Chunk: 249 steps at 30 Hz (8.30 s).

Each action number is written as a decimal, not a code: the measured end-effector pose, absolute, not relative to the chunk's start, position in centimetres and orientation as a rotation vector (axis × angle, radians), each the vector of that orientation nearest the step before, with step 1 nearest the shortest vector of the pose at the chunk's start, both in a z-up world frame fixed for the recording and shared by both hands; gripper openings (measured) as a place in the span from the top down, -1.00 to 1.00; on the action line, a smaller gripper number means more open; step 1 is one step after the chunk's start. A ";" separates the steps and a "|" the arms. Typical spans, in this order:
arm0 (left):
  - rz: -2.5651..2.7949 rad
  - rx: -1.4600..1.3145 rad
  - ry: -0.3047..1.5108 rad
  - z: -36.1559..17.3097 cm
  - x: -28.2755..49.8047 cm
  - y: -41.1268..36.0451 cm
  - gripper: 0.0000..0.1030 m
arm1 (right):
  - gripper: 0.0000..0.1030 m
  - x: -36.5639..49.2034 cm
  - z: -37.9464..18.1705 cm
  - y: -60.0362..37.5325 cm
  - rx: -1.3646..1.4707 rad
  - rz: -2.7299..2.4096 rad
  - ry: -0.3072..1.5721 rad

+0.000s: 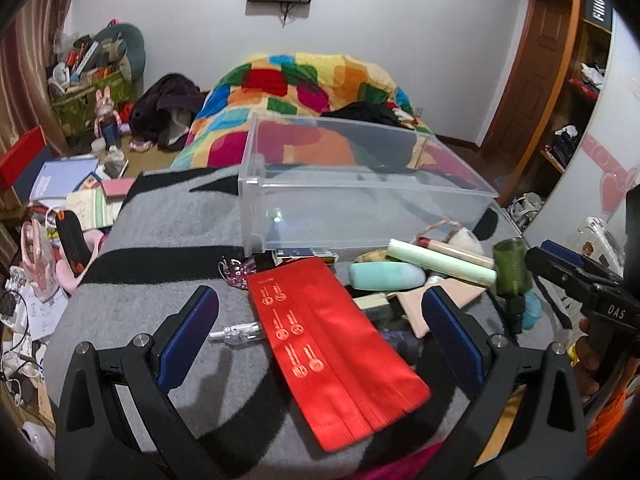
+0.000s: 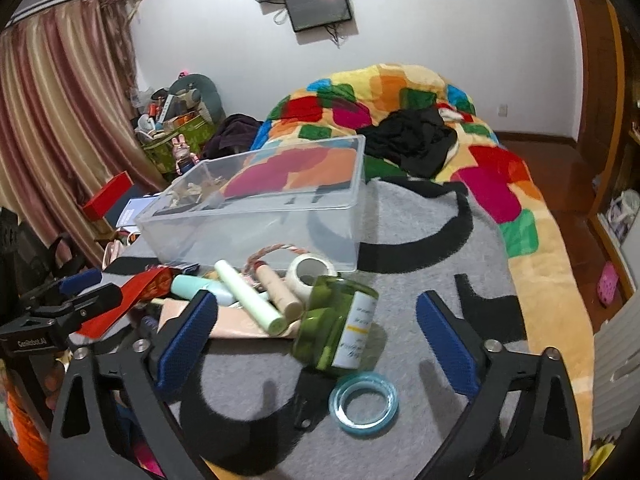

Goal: Organize objects
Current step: 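Grasp the red pouch with the left tool while the right tool grasps the green glass bottle, then carry both items into the clear box and open both tools, then withdraw both tools from the clear box, then grasp the purple-black cylinder with the left tool while the right tool grasps the blue tape roll, then lower both held items into the clear box and open both tools, then withdraw both tools back toward the remaining items, then grasp the pale green tube with the right tool while the left tool grasps the small olive box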

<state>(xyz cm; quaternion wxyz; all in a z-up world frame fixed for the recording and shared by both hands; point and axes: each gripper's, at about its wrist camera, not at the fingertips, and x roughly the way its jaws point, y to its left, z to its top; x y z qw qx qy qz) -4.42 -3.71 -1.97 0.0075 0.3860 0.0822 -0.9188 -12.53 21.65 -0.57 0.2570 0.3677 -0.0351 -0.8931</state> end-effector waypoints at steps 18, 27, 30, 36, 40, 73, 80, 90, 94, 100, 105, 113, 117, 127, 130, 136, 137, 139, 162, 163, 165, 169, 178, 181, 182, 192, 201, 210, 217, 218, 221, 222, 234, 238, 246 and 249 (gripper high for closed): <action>-2.833 1.290 0.356 -5.0 -5.1 -5.1 -0.08 | 0.15 -14.0 -3.6 21.9 1.116 -2.350 -0.119; -2.866 1.194 0.314 -3.1 -4.1 -5.2 -0.03 | 0.24 -12.6 -0.4 21.8 0.999 -2.385 -0.076; -2.899 1.132 0.287 -1.7 -4.0 -5.1 -0.03 | 0.25 -12.6 1.0 21.5 0.951 -2.397 -0.058; -2.951 1.017 0.269 0.9 -4.4 -5.5 -0.03 | 0.26 -13.5 3.5 20.5 0.868 -2.416 -0.043; -2.970 0.966 0.256 2.5 -5.6 -5.8 -0.03 | 0.26 -14.3 5.2 19.7 0.814 -2.443 -0.027; -2.951 1.175 0.176 1.1 -14.3 -5.2 -0.28 | -0.01 -20.8 1.2 10.9 0.984 -2.343 0.314; -2.986 1.126 0.157 2.2 -11.6 -4.8 -0.50 | -0.05 -18.4 2.8 12.0 0.918 -2.336 0.295; -2.983 1.164 0.120 0.4 -7.5 -3.8 -0.74 | -0.32 -15.4 3.3 16.5 0.887 -2.380 0.236; -2.959 1.210 0.119 -1.2 -5.8 -3.5 -0.79 | -0.35 -14.3 2.1 18.8 0.931 -2.406 0.218; -2.938 1.260 0.171 -3.3 -3.0 -3.6 -0.91 | -0.36 -12.8 -0.7 21.8 1.042 -2.413 0.214; -2.916 1.318 0.192 -5.1 -1.4 -3.2 -0.95 | -0.37 -11.5 -3.3 23.3 1.140 -2.378 0.194; -2.885 1.363 0.175 -6.2 -3.1 -2.2 -0.95 | -0.36 -11.2 -5.0 23.9 1.175 -2.380 0.132; -2.889 1.344 0.141 -6.5 -3.6 -1.6 -0.95 | -0.04 -11.1 -5.0 23.7 1.153 -2.393 0.152; -2.918 1.270 0.146 -6.1 -2.8 -1.5 -0.73 | 0.31 -10.9 -3.7 23.1 1.103 -2.373 0.136; -2.928 1.271 0.185 -5.6 -2.6 -2.0 -0.40 | 0.31 -11.0 -2.8 22.9 1.074 -2.379 0.124; -2.946 1.285 0.227 -5.3 -2.4 -2.2 -0.52 | 0.31 -11.0 -1.2 22.2 1.012 -2.377 0.121; -2.945 1.303 0.224 -5.4 -2.4 -2.0 -0.69 | 0.31 -11.0 -1.1 22.0 1.008 -2.373 0.121; -2.941 1.327 0.226 -5.8 -2.5 -1.4 -0.84 | 0.31 -11.1 -1.1 21.8 1.008 -2.367 0.117; -2.897 1.129 0.199 -3.5 -1.8 -2.5 -0.78 | 0.31 -12.9 0.8 20.7 0.935 -2.373 0.050; -2.903 1.108 0.202 -3.0 -1.7 -2.8 -0.78 | 0.31 -13.1 1.0 20.6 0.930 -2.373 0.046; -2.914 1.056 0.200 -1.7 -1.9 -3.4 -0.78 | 0.31 -13.8 1.5 20.1 0.917 -2.373 0.041; -2.943 0.973 0.180 0.3 -3.2 -4.1 -0.78 | 0.31 -15.2 2.3 19.2 0.903 -2.367 0.026; -2.964 0.979 0.114 1.9 -8.9 -4.4 -0.78 | 0.31 -19.0 3.0 16.0 0.916 -2.384 0.075; -2.956 1.028 0.100 1.5 -11.2 -4.4 -0.78 | 0.31 -20.2 2.4 14.8 0.951 -2.376 0.105; -2.954 1.036 0.098 1.3 -11.6 -4.4 -0.78 | 0.31 -20.7 2.0 14.3 0.972 -2.368 0.114; -2.917 1.159 0.141 -0.6 -15.9 -5.0 -0.78 | 0.31 -23.0 -0.4 11.6 1.079 -2.328 0.197; -2.910 1.208 0.130 -1.2 -16.2 -4.8 -0.79 | 0.25 -22.7 -0.7 10.8 1.090 -2.291 0.196; -2.959 1.171 0.140 0.3 -14.3 -4.5 -0.87 | -0.07 -20.5 1.1 11.9 1.007 -2.307 0.198; -2.995 1.159 0.133 0.8 -11.4 -4.2 -0.93 | -0.09 -18.2 2.3 14.1 0.947 -2.318 0.179; -2.995 1.174 0.125 0.6 -10.9 -4.1 -0.93 | -0.09 -17.7 2.5 14.5 0.934 -2.317 0.184; -2.988 1.219 0.103 -0.4 -9.6 -3.7 -0.93 | -0.09 -16.4 2.4 15.2 0.917 -2.310 0.206; -2.988 1.231 0.100 -0.7 -9.2 -3.6 -0.93 | -0.09 -15.9 2.2 15.4 0.917 -2.306 0.213; -2.989 1.229 0.026 -3.2 -4.2 -0.8 -0.38 | 0.47 -12.3 -1.8 15.2 0.965 -2.188 0.348; -2.979 1.255 0.079 -3.9 -4.2 -1.0 -0.33 | 0.53 -12.7 -2.4 14.7 0.987 -2.167 0.355; -2.937 1.290 0.226 -5.4 -5.3 -1.8 -0.23 | 0.52 -13.0 -3.5 13.5 1.038 -2.087 0.342; -2.941 1.278 0.223 -5.5 -5.4 -1.3 -0.23 | 0.52 -13.2 -3.8 13.4 1.064 -2.067 0.330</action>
